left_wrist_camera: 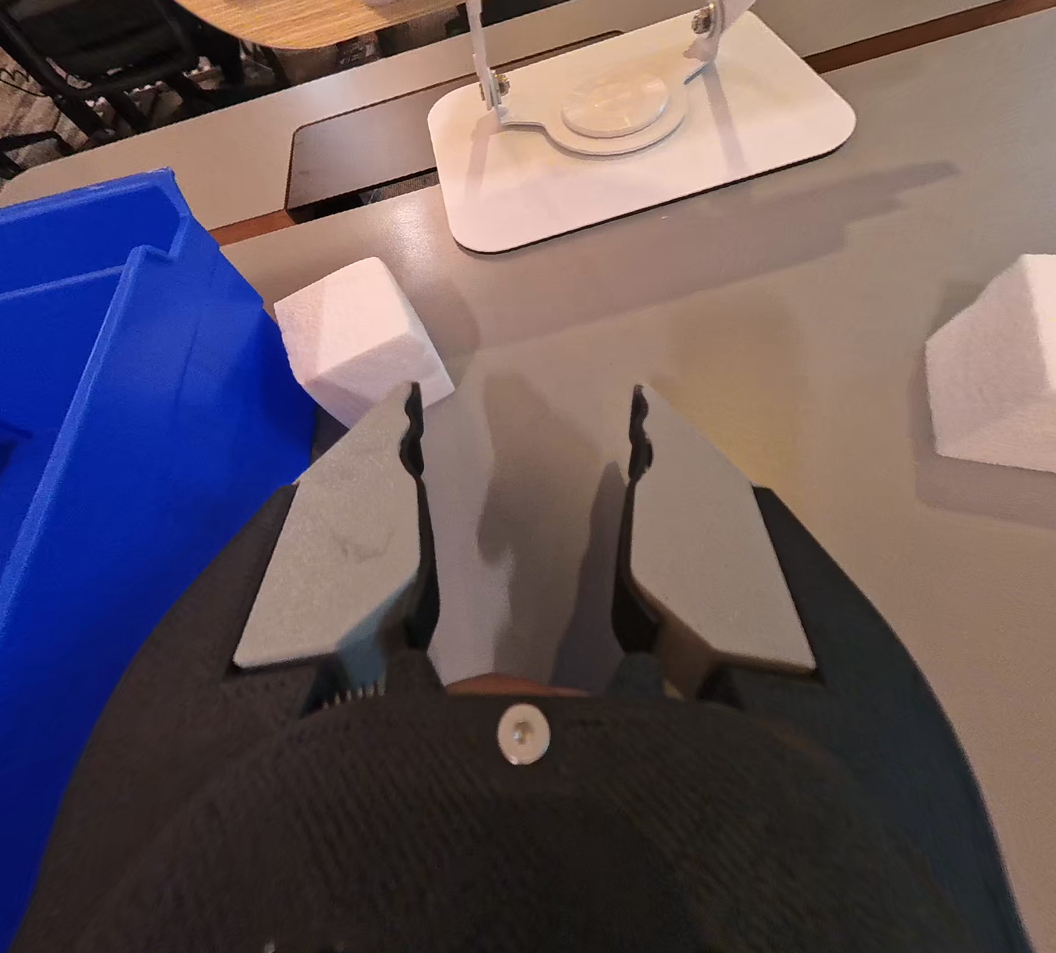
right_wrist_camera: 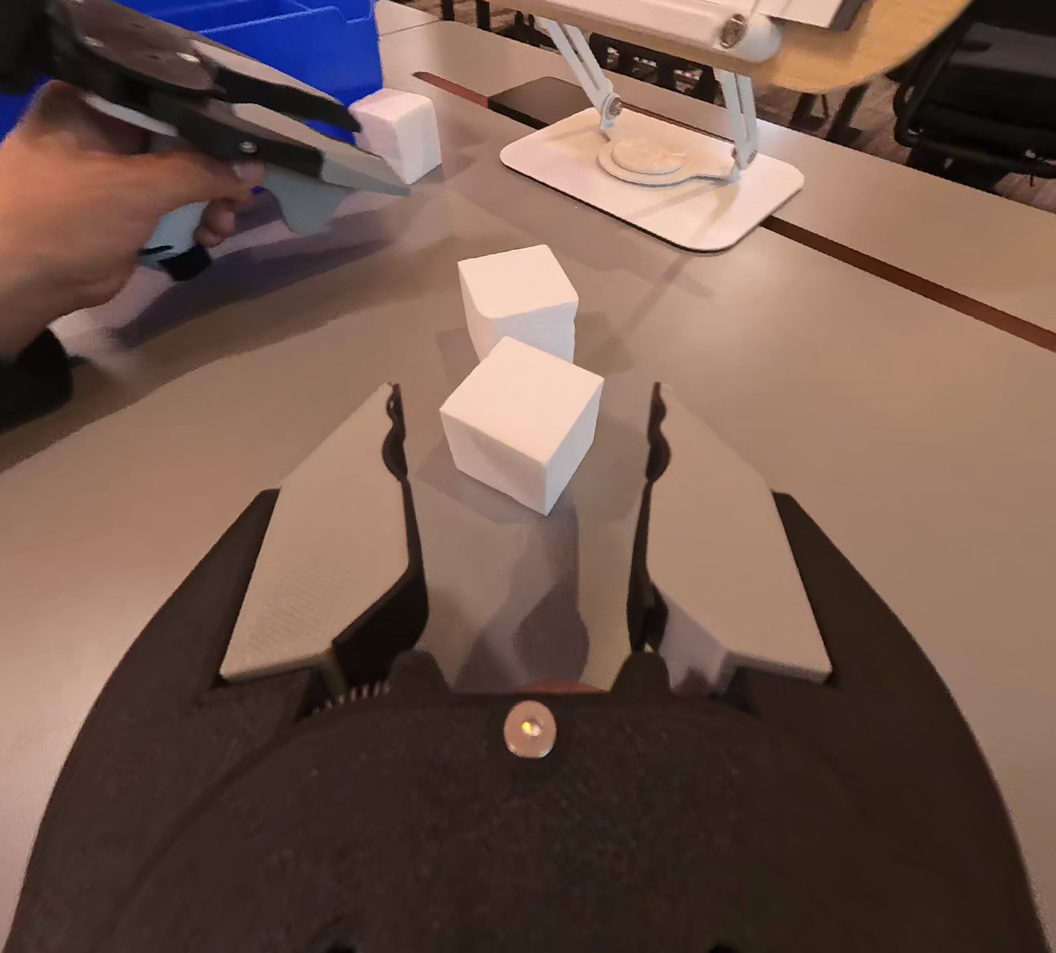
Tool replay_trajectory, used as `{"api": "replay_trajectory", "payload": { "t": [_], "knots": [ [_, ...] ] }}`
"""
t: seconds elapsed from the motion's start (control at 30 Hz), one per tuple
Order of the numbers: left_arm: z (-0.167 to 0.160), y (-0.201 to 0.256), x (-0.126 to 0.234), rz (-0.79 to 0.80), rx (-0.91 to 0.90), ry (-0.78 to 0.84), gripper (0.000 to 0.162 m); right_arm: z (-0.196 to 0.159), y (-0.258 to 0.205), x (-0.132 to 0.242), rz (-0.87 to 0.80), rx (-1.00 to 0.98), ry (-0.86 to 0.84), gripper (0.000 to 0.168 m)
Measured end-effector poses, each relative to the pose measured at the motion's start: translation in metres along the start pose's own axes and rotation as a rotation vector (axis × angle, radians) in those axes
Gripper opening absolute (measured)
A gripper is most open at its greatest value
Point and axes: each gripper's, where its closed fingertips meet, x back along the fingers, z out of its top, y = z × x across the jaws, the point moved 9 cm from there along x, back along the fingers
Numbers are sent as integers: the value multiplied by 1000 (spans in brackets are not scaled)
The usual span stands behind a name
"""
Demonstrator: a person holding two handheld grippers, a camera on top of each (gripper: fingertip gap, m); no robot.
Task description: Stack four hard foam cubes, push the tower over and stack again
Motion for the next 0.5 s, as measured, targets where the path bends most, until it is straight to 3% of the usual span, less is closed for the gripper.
{"api": "replay_trajectory", "payload": {
  "t": [0.17,0.37,0.5],
  "knots": [
    [0,11,15,-40,32,16,72,1,0,-20,17,-21,-91,86],
    [-1,17,17,-50,-7,4,72,-14,7,-37,-9,56,-255,65],
    [-1,22,16,-61,-39,-9,72,-14,22,-25,-45,128,-259,63]
  ]
}}
